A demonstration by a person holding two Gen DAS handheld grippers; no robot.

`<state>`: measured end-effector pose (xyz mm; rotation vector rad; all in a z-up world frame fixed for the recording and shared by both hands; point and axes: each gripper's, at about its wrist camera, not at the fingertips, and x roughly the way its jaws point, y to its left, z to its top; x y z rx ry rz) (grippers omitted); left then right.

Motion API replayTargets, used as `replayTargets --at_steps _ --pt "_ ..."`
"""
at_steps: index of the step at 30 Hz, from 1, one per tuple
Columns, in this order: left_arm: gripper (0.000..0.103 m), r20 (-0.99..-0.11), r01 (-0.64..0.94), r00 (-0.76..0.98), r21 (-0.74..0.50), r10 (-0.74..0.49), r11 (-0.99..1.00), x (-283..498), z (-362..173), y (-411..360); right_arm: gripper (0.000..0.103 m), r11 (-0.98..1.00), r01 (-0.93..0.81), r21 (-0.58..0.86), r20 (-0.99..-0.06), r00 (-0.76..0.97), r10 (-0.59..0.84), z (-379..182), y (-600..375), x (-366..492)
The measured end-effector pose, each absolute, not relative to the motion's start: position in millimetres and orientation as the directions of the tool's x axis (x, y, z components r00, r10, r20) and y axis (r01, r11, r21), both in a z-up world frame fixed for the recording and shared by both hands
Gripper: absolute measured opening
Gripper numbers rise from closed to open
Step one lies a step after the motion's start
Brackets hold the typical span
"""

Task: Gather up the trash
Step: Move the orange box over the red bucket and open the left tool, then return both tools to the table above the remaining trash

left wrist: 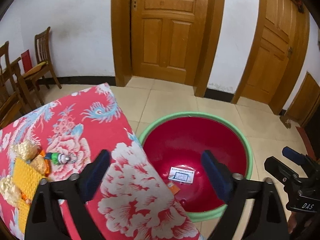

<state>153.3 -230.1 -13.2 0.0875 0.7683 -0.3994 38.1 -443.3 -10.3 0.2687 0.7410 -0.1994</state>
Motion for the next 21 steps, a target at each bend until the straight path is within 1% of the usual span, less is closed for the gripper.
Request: replayTargets --at_steps 3,15,21 --pt "0.103 -0.671 0.36 0.675 -0.066 -0.308 0.931 149 -9 -220 0.102 0.951 0.26 0.169 -0.681 0.728 -0.078 -6 -437 37" --pt "0.103 -0.642 0.289 0.716 -0.083 -0.273 0.954 133 9 -170 0.102 0.968 0.19 0.161 -0.655 0.755 -0.039 13 -403 36" --pt "0.103 -0.633 0.231 0.741 -0.074 -0.225 0.97 121 16 -139 0.102 0.977 0.135 0.166 -0.642 0.767 0.003 19 -378 37"
